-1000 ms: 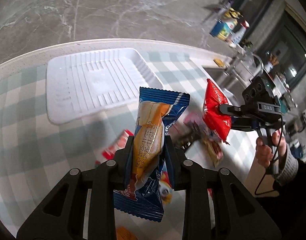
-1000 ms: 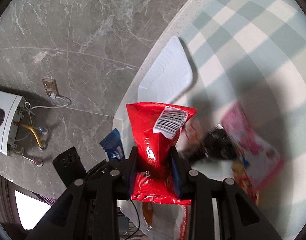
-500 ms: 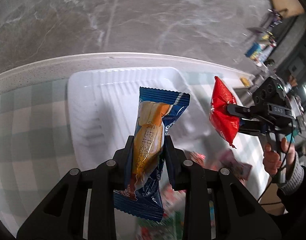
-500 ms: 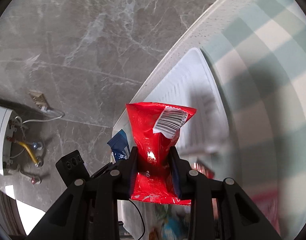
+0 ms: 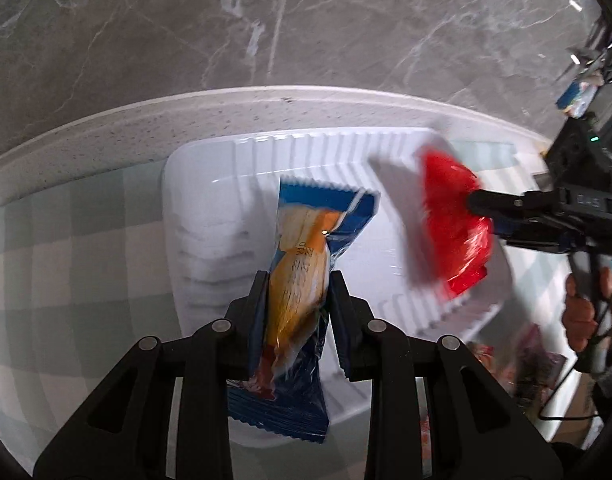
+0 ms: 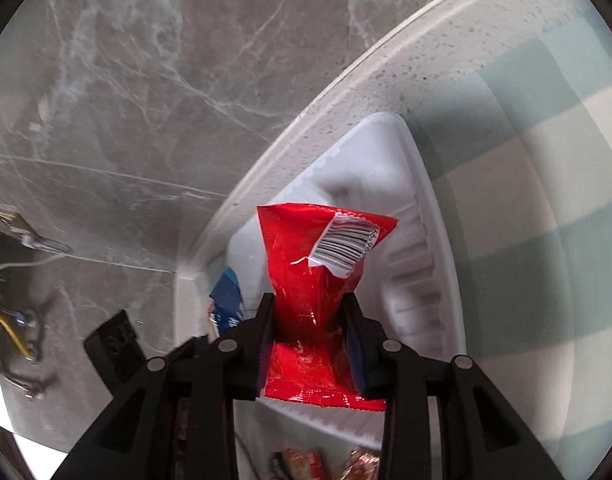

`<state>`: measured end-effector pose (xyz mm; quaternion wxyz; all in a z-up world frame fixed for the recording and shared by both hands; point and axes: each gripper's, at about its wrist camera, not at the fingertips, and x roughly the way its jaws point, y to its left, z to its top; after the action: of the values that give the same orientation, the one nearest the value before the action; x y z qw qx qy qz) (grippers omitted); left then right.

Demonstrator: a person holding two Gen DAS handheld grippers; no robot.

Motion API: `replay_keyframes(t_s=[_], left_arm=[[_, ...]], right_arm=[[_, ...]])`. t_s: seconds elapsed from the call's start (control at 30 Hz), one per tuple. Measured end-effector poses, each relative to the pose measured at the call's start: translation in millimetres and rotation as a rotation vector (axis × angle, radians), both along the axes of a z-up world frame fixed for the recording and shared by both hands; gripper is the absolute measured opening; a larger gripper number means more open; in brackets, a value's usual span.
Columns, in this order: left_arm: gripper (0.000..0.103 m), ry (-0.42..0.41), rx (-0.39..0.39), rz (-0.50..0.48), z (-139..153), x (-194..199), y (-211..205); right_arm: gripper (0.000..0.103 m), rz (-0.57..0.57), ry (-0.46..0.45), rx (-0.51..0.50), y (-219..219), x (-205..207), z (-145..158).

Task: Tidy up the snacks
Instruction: 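Lower both packets into the white tray and open both tools, then grasp the orange bar with the left tool while the right tool grasps the white-red packet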

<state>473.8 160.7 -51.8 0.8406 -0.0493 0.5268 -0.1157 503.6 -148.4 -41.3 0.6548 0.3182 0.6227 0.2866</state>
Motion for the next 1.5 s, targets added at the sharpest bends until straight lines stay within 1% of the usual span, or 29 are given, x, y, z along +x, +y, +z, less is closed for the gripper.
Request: replay_keyframes(t_s=[0.03, 0.07, 0.13, 0.23, 0.37, 0.53, 0.63, 0.73, 0.87, 1.0, 1.1, 1.2, 1.4, 1.5], left_arm=[[0.027, 0.000, 0.004, 0.005, -2, 3, 1], [0.027, -0.002, -0.001, 0.010, -3, 4, 3], [0.028, -0.007, 0.011, 0.028, -2, 5, 5], [0.028, -0.035, 0.032, 0.039, 5, 3, 7], [0.028, -0.066, 0.041, 0.052, 23, -20, -3], [0.028, -0.097, 0.042, 0.062, 43, -61, -8], [0.028, -0.103, 0.044, 0.070, 53, -94, -11], [0.028, -0.103, 0.041, 0.075, 58, -130, -15], [0.028, -0.080, 0.035, 0.093, 60, -180, -20], [0.028, -0.042, 0.036, 0.110, 53, -226, -27], [0.028, -0.013, 0.031, 0.132, 46, -261, -29], [0.028, 0.014, 0.034, 0.157, 38, -290, -30], [0.028, 0.073, 0.028, 0.196, 23, -332, -32], [0.028, 0.094, 0.023, 0.216, 17, -347, -31]], right_arm=[[0.045, 0.007, -0.013, -0.017, 2, 0, 1], [0.052, 0.012, -0.034, -0.042, 2, 0, 5], [0.058, 0.023, -0.077, -0.084, 3, -1, 12], [0.059, 0.031, -0.121, -0.094, -1, -6, 25], [0.060, 0.045, -0.177, -0.099, -9, -20, 46], [0.061, 0.065, -0.218, -0.098, -15, -51, 69], [0.062, 0.080, -0.234, -0.091, -18, -80, 82], [0.062, 0.091, -0.248, -0.092, -22, -106, 89], [0.063, 0.119, -0.262, -0.101, -35, -151, 97], [0.065, 0.154, -0.260, -0.122, -43, -190, 95], [0.066, 0.181, -0.233, -0.128, -48, -219, 88], [0.066, 0.205, -0.212, -0.160, -52, -241, 78], [0.066, 0.247, -0.173, -0.181, -56, -273, 63], [0.066, 0.271, -0.162, -0.190, -53, -284, 57]])
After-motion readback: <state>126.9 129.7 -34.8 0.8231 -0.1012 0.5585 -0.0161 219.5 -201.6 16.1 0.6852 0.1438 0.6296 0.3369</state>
